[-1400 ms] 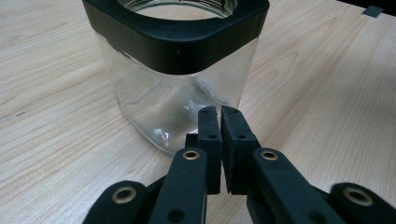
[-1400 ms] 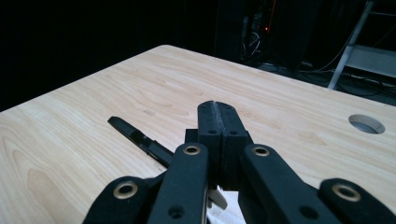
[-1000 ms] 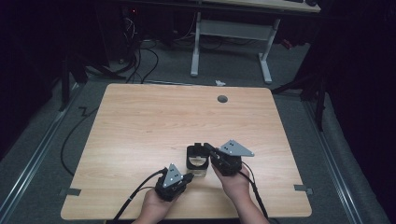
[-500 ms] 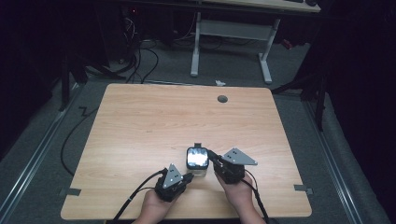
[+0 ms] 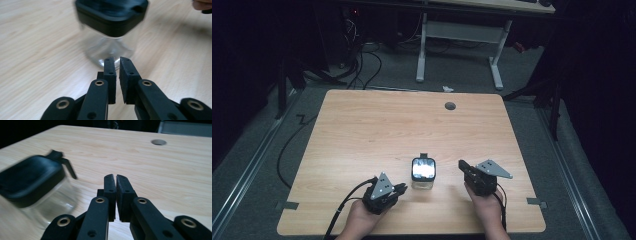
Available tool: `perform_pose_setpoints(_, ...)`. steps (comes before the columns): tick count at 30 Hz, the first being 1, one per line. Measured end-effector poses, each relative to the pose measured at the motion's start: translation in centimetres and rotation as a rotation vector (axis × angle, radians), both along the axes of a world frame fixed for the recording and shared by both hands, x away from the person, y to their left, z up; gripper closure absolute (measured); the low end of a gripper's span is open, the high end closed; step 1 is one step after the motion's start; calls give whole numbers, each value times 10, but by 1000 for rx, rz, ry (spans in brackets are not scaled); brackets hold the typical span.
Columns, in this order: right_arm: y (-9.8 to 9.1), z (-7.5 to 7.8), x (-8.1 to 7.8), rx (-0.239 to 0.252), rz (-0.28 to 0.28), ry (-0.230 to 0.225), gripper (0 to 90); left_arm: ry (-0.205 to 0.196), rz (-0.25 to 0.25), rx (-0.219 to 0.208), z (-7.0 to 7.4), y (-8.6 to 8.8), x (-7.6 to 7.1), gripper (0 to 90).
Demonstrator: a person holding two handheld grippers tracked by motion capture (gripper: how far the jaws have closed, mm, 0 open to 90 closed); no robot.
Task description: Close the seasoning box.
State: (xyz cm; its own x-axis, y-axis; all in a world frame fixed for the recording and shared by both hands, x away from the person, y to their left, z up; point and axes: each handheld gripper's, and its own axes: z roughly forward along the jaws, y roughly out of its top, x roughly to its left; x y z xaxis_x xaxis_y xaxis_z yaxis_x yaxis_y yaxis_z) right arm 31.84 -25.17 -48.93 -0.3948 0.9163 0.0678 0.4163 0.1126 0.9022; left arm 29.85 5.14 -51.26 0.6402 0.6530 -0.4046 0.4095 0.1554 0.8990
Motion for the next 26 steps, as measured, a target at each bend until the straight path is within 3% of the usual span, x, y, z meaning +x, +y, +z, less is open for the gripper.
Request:
perform_pose_setpoints(1, -5, -1, 0, -2, -10, 6, 866, 0, 0, 0, 0, 0, 0, 839)
perform_pose_setpoints(3, -15, -5, 0, -4, -33, 19, 858, -29, 55, 49, -1, 16, 10, 824)
perform_pose_setpoints(4, -20, -6, 0, -6, -48, 23, 847, -29, 55, 49, -1, 16, 10, 809)
perform_pose_setpoints(5, -20, -6, 0, -6, -48, 23, 847, -32, 78, 67, -1, 22, 15, 809)
perform_pose_setpoints(6, -32, -10, -1, -4, -71, 35, 818, -35, 132, 70, -1, 37, 26, 767)
perform_pose_setpoints(7, -32, -10, -1, -4, -71, 35, 818, -35, 132, 70, -1, 37, 26, 748)
perform_pose_setpoints(8, -38, -12, -2, -4, -84, 40, 804, -35, 161, 70, -1, 46, 32, 748)
perform_pose_setpoints(9, -49, -16, -4, -2, -112, 52, 779, -36, 234, 73, -4, 66, 44, 688)
perform_pose_setpoints(10, -55, -17, -4, -3, -125, 55, 761, -36, 234, 73, -4, 66, 44, 662)
perform_pose_setpoints(11, -60, -19, -4, 0, -143, 63, 739, -18, 316, 83, -9, 90, 54, 635)
perform_pose_setpoints(12, -60, -19, -4, 0, -143, 63, 739, -18, 316, 83, -9, 90, 54, 608)
perform_pose_setpoints(14, -71, -23, -7, -19, -182, 55, 674, -4, 392, 84, -14, 112, 58, 573)
perform_pose_setpoints(15, -73, -24, -10, -24, -194, 47, 658, 4, 429, 65, -16, 122, 58, 568)
perform_pose_setpoints(17, -74, -26, -14, -24, -210, 42, 652, 47, 483, -11, -16, 137, 57, 569)
perform_pose_setpoints(18, -75, -29, -17, -24, -214, 43, 646, 66, 490, -41, -15, 139, 57, 575)
perform_pose_setpoints(19, -75, -31, -18, -25, -206, 50, 638, 63, 486, -43, -13, 138, 57, 575)
perform_pose_setpoints(22, -75, -32, -22, -48, -189, 52, 619, 26, 449, 5, -13, 125, 56, 569)
perform_pose_setpoints(26, -77, -31, -26, -32, -187, 47, 599, 36, 409, 19, -17, 107, 53, 570)
